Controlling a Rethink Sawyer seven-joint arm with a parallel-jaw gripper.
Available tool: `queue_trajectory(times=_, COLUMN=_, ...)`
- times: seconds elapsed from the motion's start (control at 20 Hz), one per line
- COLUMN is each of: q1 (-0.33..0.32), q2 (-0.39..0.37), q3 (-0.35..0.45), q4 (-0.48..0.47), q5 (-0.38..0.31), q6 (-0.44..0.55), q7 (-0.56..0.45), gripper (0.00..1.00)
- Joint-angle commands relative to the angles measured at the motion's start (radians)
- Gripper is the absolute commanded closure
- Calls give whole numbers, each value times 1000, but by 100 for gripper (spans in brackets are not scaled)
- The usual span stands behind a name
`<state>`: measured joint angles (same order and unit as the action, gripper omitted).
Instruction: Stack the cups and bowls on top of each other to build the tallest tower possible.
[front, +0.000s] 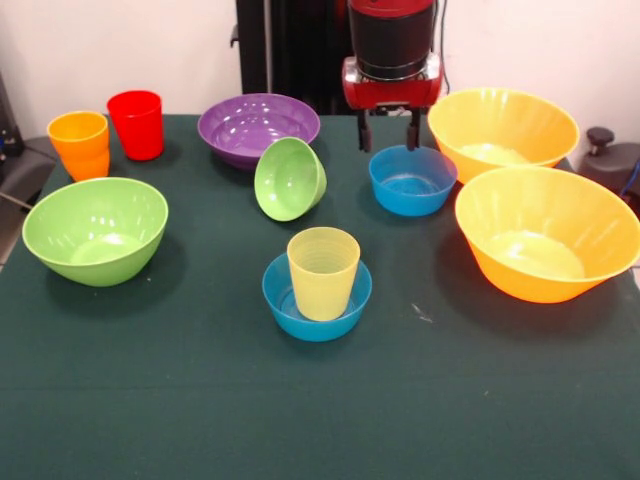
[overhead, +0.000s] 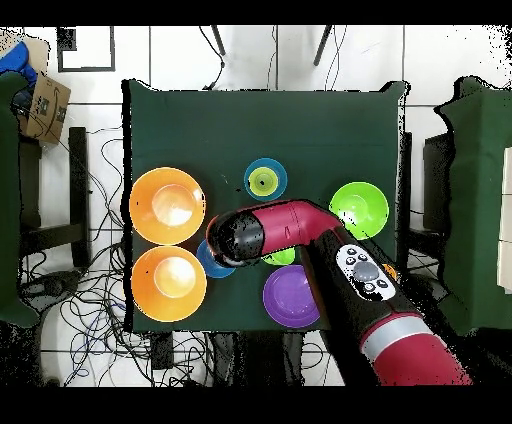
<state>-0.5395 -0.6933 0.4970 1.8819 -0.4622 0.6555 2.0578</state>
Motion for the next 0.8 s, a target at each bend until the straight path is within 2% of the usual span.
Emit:
queue_trajectory(times=0.05, q1=-22, q2=23, q3=106, q4=-87, q5=-87, q6=139, q7=-313, gripper=0)
queue_trajectory(times=0.45, q1=-93, q2=-28, q3=172, q4=-92, q5=-59, q6=278, q7=-390, gripper=0)
queue_trajectory(times=0.8, q1=-169, q2=-27, q3=215, q4=-39, q5=-102, q6=263, q7=-418, gripper=0)
